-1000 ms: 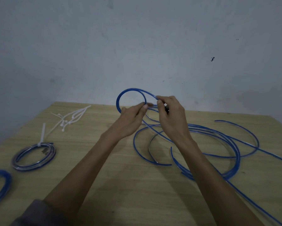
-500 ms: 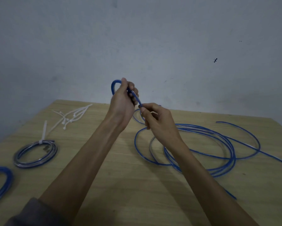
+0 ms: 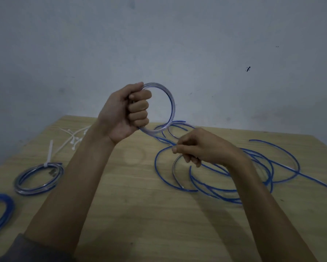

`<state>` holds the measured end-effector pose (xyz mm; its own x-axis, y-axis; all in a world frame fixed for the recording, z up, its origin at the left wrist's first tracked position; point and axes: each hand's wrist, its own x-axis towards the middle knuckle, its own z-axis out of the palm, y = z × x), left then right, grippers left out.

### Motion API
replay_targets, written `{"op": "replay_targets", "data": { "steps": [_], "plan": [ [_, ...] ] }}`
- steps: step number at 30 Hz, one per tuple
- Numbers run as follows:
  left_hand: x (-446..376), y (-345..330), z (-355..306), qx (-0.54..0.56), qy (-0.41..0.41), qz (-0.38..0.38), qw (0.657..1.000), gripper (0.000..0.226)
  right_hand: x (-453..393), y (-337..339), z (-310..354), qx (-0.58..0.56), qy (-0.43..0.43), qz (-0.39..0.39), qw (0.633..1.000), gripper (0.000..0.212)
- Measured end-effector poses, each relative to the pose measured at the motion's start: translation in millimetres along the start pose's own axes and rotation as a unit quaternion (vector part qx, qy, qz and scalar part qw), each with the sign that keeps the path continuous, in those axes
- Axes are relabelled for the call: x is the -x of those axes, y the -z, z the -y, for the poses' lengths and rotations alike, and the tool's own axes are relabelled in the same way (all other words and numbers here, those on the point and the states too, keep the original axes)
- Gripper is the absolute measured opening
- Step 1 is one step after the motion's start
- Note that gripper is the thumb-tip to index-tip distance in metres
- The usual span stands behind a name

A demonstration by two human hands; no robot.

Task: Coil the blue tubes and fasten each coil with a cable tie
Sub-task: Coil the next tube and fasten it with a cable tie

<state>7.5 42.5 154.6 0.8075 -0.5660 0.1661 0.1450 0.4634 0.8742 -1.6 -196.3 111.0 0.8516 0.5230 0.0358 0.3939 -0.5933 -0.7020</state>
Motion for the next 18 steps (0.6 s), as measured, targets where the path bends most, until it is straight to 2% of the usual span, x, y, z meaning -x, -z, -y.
{"op": "replay_targets", "data": {
  "steps": [2,4,5,7,11,14,18],
  "plan": [
    [4.7,-3.1,-1.8,-0.073,0.037,-0.015,0.997,0.038,-3.6,2.1,-0.7,0.137,0.017,-0.115,0.984,0.032],
    [7.4,-5.6,-1.3,-0.138,0.055,-0.012,0.989,0.041,-9.6,-1.3,0.9,0.282,0.049,-0.240,0.928,0.032],
    [8.9,-6.6,-1.2,-0.172,0.062,-0.006,0.983,0.042,-11.6,-3.8,2.5,0.327,0.053,-0.269,0.904,0.032],
    [12.6,-6.8,-3.2,-0.248,0.087,0.013,0.965,0.042,-14.7,-5.7,-0.9,0.363,0.032,-0.275,0.889,0.034],
    [15.3,-10.9,-1.8,-0.388,0.175,0.067,0.902,0.043,-11.6,1.2,-15.9,0.349,-0.030,-0.222,0.910,0.034],
    [5.2,-22.1,17.5,-0.505,0.242,0.049,0.827,0.052,-11.1,-1.6,-20.0,0.341,-0.005,-0.194,0.920,0.033],
    [-5.5,-35.3,41.6,-0.670,0.198,0.009,0.715,0.048,-11.8,-0.5,-21.4,0.372,0.027,-0.222,0.901,0.037]
  ]
}}
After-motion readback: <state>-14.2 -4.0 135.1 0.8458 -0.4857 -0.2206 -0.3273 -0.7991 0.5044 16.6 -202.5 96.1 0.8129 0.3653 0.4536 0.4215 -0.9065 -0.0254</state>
